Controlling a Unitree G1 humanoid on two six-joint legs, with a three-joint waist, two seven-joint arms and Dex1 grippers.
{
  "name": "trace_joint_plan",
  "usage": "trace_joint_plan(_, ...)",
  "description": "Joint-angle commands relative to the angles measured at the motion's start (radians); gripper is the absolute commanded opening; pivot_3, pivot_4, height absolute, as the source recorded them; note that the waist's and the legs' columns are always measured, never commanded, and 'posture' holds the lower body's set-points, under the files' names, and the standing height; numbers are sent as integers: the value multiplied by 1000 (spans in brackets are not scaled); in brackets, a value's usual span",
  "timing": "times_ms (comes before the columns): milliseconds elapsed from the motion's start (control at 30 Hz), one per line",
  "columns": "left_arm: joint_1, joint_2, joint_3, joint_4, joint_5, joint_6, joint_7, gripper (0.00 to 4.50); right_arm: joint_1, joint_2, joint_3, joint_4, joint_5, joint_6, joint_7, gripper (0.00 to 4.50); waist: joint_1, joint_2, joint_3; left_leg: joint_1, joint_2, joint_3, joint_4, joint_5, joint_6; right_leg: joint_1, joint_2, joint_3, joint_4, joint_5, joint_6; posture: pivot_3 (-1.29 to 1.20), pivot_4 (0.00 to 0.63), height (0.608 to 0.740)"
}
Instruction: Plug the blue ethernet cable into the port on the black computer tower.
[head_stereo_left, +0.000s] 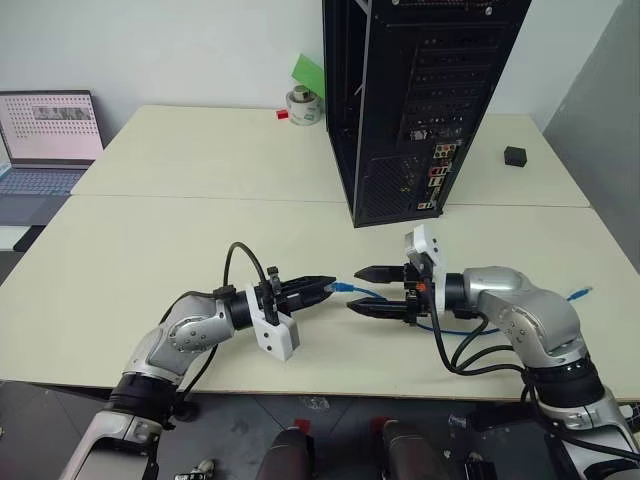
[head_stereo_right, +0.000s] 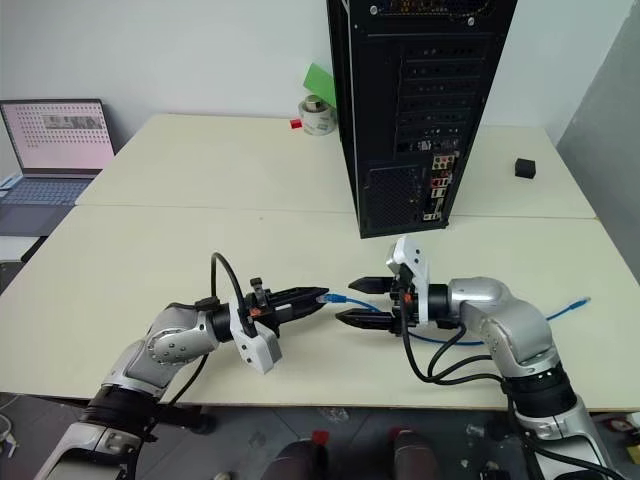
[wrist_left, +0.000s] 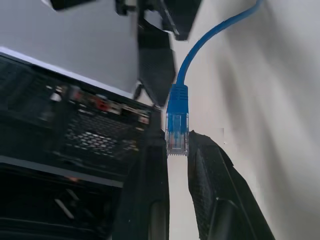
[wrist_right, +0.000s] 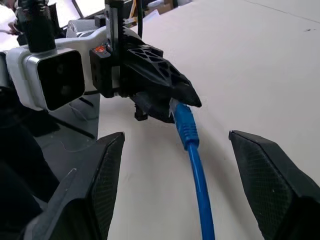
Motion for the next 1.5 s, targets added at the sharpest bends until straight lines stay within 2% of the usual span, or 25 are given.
trace_joint_plan(33, -7, 11, 25, 5, 55, -49, 89, 274, -9, 35, -35, -27, 59, 29, -41, 3536, 0, 0, 0, 0, 0, 0, 0, 0, 0, 0, 0, 0, 0, 0, 0, 0, 150, 740)
trace_joint_plan(333, -13, 27, 15, 4, 106, -44, 175, 274, -13, 62, -36, -26, 91, 38, -86, 3536, -1, 0, 0, 0, 0, 0, 0, 0, 0, 0, 2, -1, 0, 0, 0, 0, 150, 740)
trace_joint_plan(433, -15, 31, 9, 4, 116, -42, 193, 274, -16, 63, -33, -21, 94, 34, -94, 2985, -1, 0, 0, 0, 0, 0, 0, 0, 0, 0, 2, -1, 0, 0, 0, 0, 150, 740)
trace_joint_plan(700, -12, 29, 2, -6, 135, -29, 231, 274, -21, 68, -25, -8, 87, 23, -110, 1033, -1, 0, 0, 0, 0, 0, 0, 0, 0, 0, 2, -1, 0, 0, 0, 0, 150, 740)
trace_joint_plan(867, -11, 30, -2, -11, 146, -25, 247, 274, -23, 71, -23, -5, 90, 22, -114, 51, -1, 0, 0, 0, 0, 0, 0, 0, 0, 0, 2, -1, 0, 0, 0, 0, 150, 740)
trace_joint_plan(1300, -12, 25, -22, -10, 166, 10, 268, 272, -31, 71, -28, 11, 96, 29, -116, 0, -1, 0, 0, 0, 0, 0, 0, 0, 0, 0, 2, -1, 0, 0, 0, 0, 150, 740)
trace_joint_plan(1367, -10, 25, -29, -6, 130, 24, 256, 972, -33, 67, -28, 14, 96, 29, -113, 0, -1, 0, 0, 0, 0, 0, 0, 0, 0, 0, 2, -1, 0, 0, 0, 0, 150, 740)
trace_joint_plan(1400, -10, 25, -32, -6, 113, 33, 249, 1054, -34, 65, -29, 15, 96, 30, -113, 0, -1, 0, 0, 0, 0, 0, 0, 0, 0, 0, 2, -1, 0, 0, 0, 0, 150, 740)
trace_joint_plan(1433, -9, 27, -34, -6, 102, 40, 244, 1371, -35, 64, -29, 16, 96, 30, -112, 0, -1, 0, 0, 0, 0, 0, 0, 0, 0, 0, 2, -1, 0, 0, 0, 0, 150, 740)
trace_joint_plan(1500, -9, 31, -46, -5, 70, 55, 218, 1673, -36, 61, -28, 17, 94, 29, -110, 0, -1, 0, 0, 0, 0, 0, 0, 0, 0, 0, 2, -1, 0, 0, 0, 0, 150, 740)
